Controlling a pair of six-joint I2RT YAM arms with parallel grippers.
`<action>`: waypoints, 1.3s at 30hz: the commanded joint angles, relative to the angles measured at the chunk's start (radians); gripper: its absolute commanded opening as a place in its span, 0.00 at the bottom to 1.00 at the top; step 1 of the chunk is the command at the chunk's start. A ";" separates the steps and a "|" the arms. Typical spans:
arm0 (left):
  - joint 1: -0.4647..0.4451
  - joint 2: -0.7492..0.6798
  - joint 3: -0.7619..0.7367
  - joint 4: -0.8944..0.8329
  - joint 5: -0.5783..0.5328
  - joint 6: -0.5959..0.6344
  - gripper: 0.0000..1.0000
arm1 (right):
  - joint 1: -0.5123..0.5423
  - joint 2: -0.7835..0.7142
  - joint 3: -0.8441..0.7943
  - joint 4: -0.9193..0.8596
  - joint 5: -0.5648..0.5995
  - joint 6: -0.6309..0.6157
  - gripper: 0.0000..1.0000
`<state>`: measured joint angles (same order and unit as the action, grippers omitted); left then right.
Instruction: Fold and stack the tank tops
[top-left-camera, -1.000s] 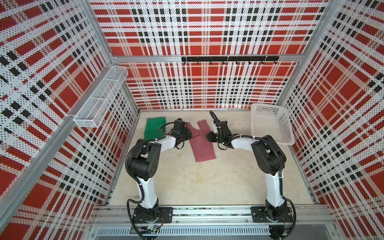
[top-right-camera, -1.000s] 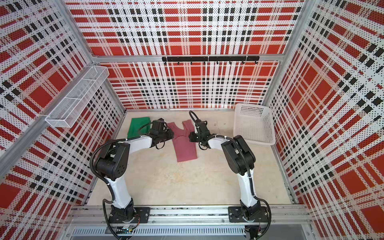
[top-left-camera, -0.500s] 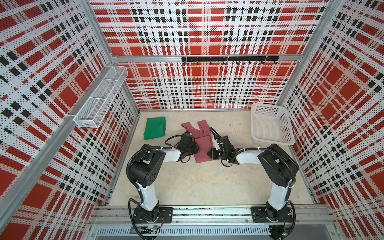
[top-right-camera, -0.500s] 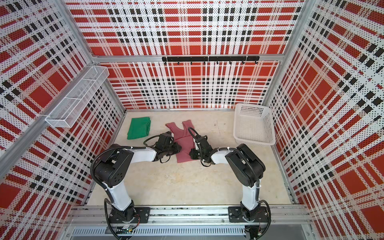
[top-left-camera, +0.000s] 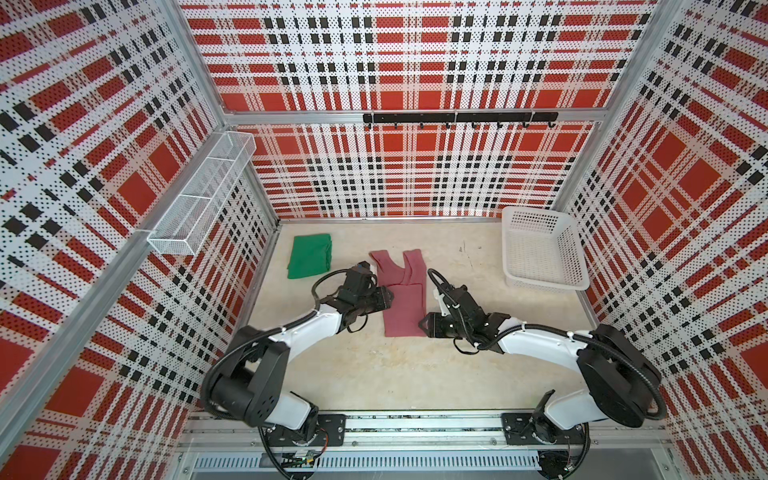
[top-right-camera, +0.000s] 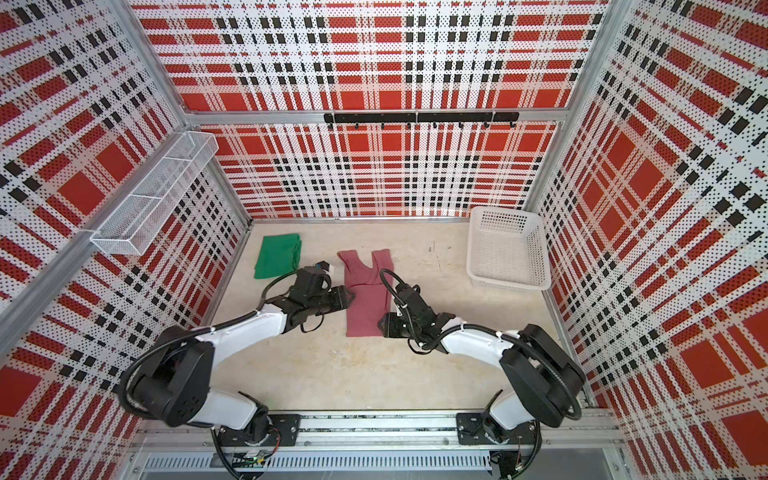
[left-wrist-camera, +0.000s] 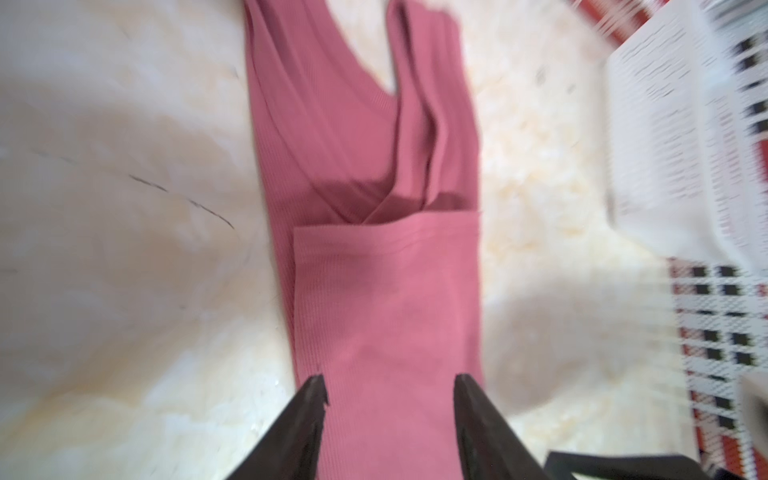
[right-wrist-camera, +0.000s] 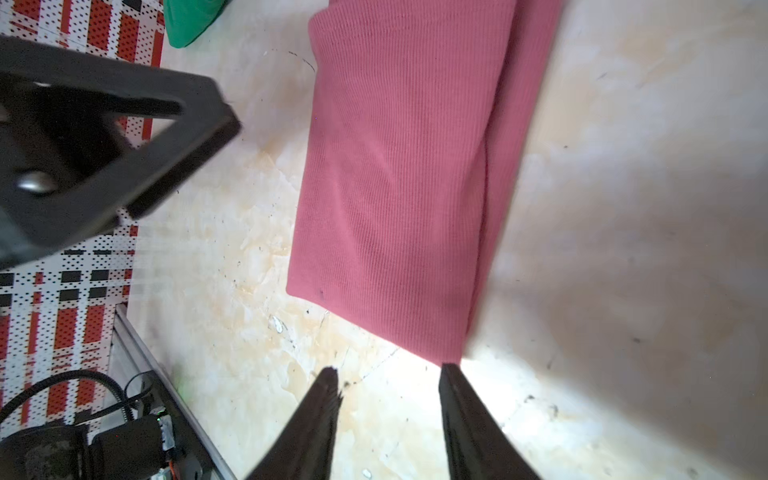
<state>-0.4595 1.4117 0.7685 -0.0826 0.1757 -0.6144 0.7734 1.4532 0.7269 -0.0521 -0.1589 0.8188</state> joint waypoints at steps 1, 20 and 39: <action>-0.015 -0.114 -0.097 -0.090 0.043 -0.058 0.54 | -0.005 -0.032 -0.014 -0.101 -0.005 0.057 0.47; -0.108 -0.280 -0.612 0.493 0.095 -0.599 0.50 | -0.045 0.079 -0.158 0.224 -0.157 0.156 0.38; -0.115 0.045 -0.593 0.761 0.070 -0.626 0.41 | -0.055 0.225 -0.162 0.348 -0.153 0.204 0.36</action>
<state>-0.5705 1.4174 0.1734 0.6605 0.2554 -1.2335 0.7235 1.6352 0.5732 0.2989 -0.3214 1.0019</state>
